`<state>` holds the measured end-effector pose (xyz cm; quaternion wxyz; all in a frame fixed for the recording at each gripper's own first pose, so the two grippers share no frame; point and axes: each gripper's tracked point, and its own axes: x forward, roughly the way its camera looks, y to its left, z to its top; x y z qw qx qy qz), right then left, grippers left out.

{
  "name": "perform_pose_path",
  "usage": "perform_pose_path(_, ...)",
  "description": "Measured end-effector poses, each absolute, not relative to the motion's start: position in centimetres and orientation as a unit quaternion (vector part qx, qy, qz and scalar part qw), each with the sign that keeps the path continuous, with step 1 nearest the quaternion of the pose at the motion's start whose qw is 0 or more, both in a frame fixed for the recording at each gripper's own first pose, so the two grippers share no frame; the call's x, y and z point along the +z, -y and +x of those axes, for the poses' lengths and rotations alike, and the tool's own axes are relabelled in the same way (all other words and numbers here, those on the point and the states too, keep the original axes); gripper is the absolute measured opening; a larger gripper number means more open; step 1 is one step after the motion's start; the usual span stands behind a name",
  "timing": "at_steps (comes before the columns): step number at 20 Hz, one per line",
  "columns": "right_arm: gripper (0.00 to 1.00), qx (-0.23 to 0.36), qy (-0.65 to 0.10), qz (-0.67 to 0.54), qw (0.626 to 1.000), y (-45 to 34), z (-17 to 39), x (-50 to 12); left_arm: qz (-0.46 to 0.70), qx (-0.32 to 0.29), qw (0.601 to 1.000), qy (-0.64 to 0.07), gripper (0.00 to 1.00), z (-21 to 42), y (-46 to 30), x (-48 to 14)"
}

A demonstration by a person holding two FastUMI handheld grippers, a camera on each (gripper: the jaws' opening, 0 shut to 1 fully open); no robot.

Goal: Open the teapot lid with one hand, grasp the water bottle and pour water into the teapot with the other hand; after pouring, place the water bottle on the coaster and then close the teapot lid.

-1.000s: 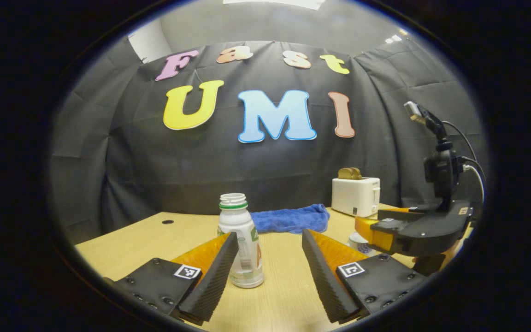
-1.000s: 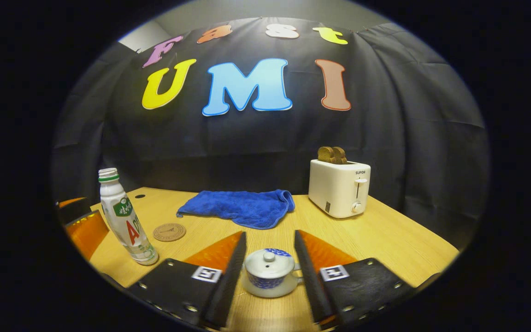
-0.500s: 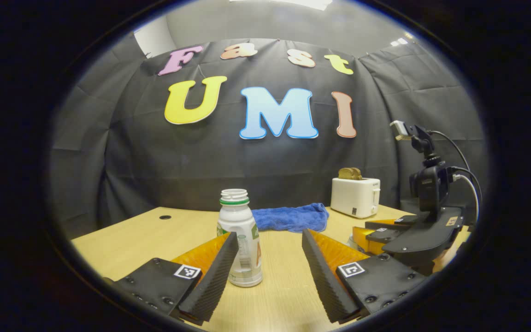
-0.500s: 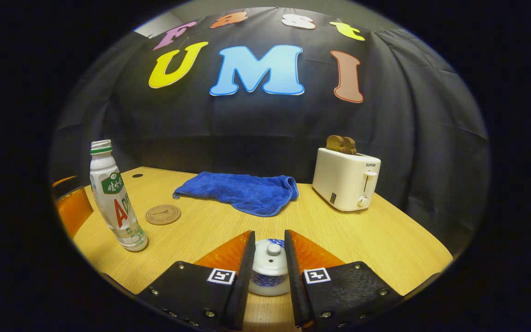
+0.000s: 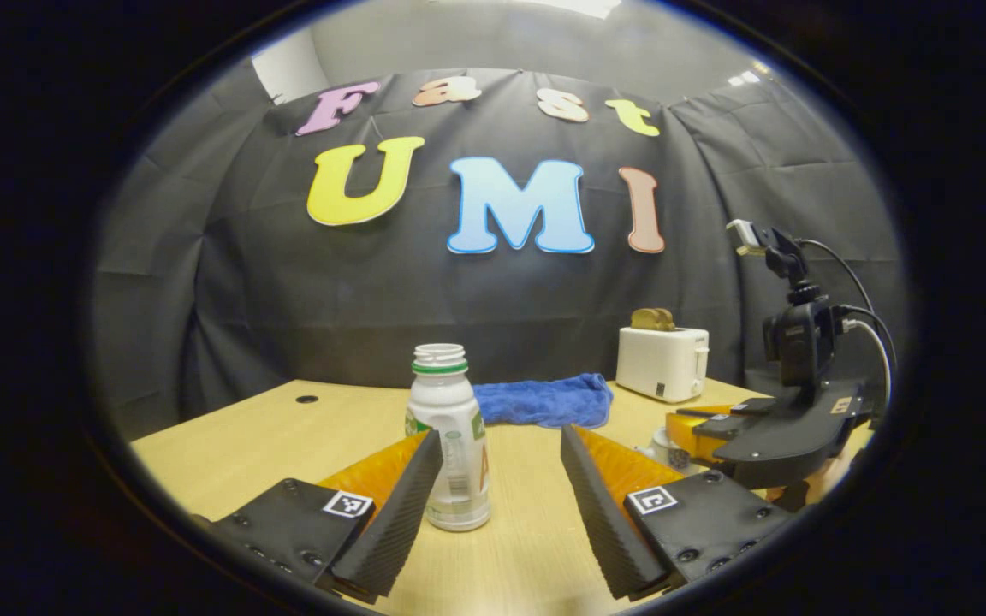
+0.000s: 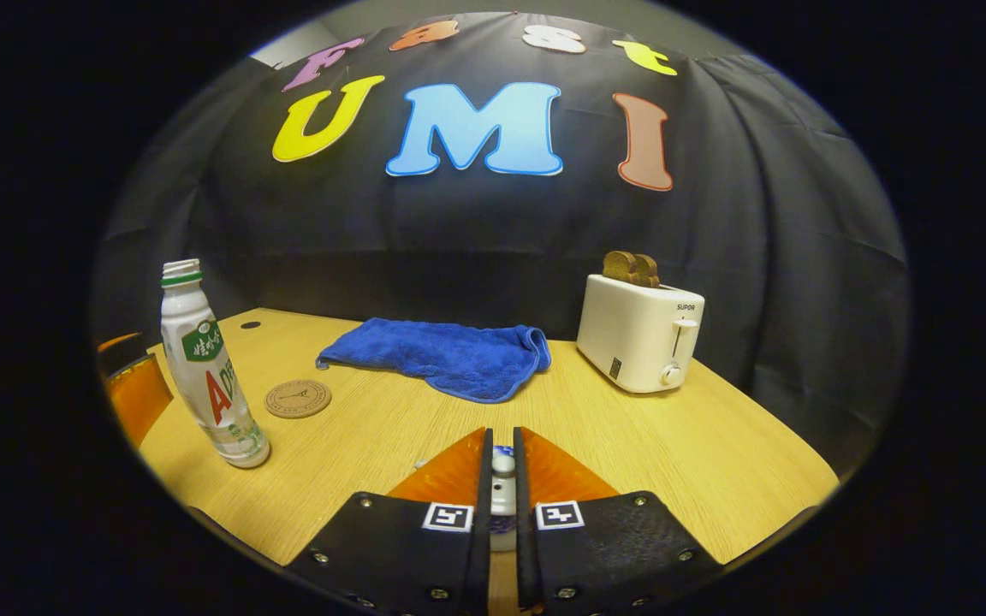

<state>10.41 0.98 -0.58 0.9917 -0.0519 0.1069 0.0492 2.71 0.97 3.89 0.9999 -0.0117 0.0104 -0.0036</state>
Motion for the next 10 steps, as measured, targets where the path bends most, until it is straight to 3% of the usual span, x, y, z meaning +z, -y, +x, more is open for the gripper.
perform_pose_path(1, 0.13, 0.043, -0.105, -0.049, 0.992, -0.7, 9.9, -0.2, -0.012, -0.002, 1.000, -0.013, 0.98, 2.8, -1.1, 3.7)
perform_pose_path(2, 0.01, 0.043, -0.104, -0.042, 0.993, -0.7, 10.5, -0.5, -0.011, -0.001, 1.000, -0.016, 0.98, 3.0, -1.3, 3.5)
perform_pose_path(10, 0.00, 0.054, -0.086, -0.027, 0.994, -1.0, 10.4, 1.4, -0.013, 0.013, 0.999, -0.039, 0.98, 3.8, -2.9, 1.8)
